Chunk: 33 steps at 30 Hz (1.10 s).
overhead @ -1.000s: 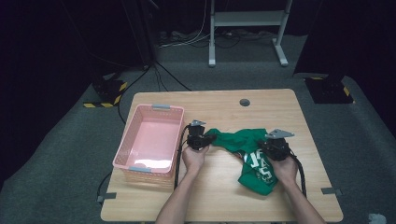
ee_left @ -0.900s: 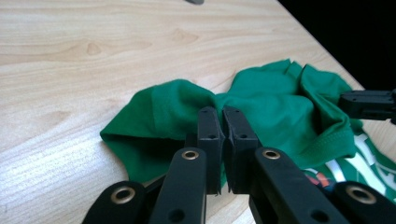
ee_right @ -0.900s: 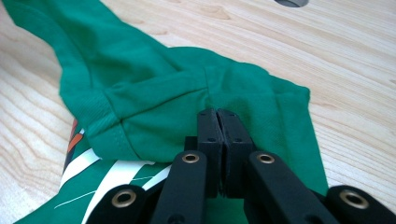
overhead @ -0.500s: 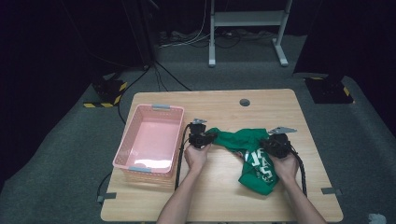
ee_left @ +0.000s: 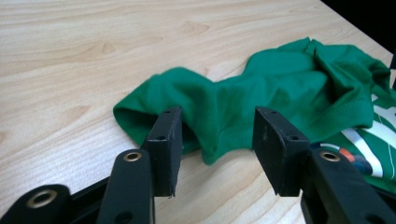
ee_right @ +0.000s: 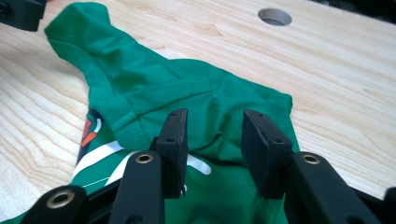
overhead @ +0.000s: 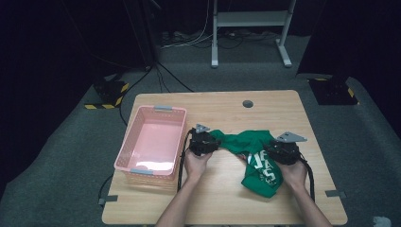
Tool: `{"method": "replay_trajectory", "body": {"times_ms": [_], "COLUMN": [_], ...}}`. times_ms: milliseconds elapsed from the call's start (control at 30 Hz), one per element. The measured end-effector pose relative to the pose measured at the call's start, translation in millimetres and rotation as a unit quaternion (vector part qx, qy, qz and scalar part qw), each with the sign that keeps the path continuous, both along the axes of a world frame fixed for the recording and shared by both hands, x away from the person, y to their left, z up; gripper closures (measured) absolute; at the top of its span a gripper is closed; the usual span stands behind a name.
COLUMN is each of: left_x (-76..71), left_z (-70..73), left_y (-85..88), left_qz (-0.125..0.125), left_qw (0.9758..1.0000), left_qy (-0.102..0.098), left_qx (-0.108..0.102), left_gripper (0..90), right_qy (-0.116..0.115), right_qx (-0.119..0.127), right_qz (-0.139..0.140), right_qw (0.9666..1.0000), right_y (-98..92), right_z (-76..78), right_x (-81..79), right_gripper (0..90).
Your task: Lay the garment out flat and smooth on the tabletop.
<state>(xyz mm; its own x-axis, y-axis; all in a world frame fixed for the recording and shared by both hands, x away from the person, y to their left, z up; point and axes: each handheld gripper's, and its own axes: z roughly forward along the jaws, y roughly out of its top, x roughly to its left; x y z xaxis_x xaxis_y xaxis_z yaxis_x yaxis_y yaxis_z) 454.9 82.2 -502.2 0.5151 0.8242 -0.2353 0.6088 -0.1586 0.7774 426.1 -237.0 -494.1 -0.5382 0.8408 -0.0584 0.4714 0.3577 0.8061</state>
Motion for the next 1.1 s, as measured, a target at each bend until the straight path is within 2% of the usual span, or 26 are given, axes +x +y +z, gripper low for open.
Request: {"method": "replay_trajectory", "body": {"times_ms": [133,200,333,533,600,733,833,1100], "left_x": [-1.2,0.1,5.6,12.9,14.9,18.0,18.1,17.9], "left_z": [-3.4,-5.9,-12.2,-18.6,-20.9,-24.2,-22.4,-3.8], "left_y": [-1.8,-4.5,-7.4,-8.7,-9.5,-9.7,-9.9,-6.4], "left_qz": [-0.006,-0.009,-0.008,-0.002,-0.004,-0.007,-0.011,-0.015], "left_qw": [1.0,0.9999,0.9995,0.9991,0.9989,0.9984,0.9984,0.9988], "left_qy": [0.006,0.013,0.031,0.041,0.045,0.056,0.055,0.036], "left_qx": [-0.001,0.006,0.008,0.011,0.011,0.002,0.0,-0.03], "left_gripper": [52.9,53.4,54.9,61.1,65.9,78.4,83.3,84.2], "right_qy": [-0.014,-0.017,-0.007,0.015,0.023,0.041,0.043,0.04], "right_qx": [-0.003,-0.007,-0.021,-0.022,-0.025,-0.038,-0.036,0.001], "right_qz": [0.016,0.03,0.046,0.032,0.029,0.038,0.038,0.034], "right_qw": [0.9998,0.9994,0.9987,0.9991,0.999,0.9977,0.9977,0.9986], "right_y": [4.6,9.2,18.6,19.2,19.1,20.2,19.3,12.3], "right_z": [2.0,2.6,-1.7,-12.6,-15.4,-20.8,-21.0,-15.0], "right_x": [-3.6,-3.9,0.0,10.0,12.6,15.6,16.3,16.4], "right_gripper": [60.9,60.4,58.8,56.3,59.5,75.2,84.4,87.3]}}
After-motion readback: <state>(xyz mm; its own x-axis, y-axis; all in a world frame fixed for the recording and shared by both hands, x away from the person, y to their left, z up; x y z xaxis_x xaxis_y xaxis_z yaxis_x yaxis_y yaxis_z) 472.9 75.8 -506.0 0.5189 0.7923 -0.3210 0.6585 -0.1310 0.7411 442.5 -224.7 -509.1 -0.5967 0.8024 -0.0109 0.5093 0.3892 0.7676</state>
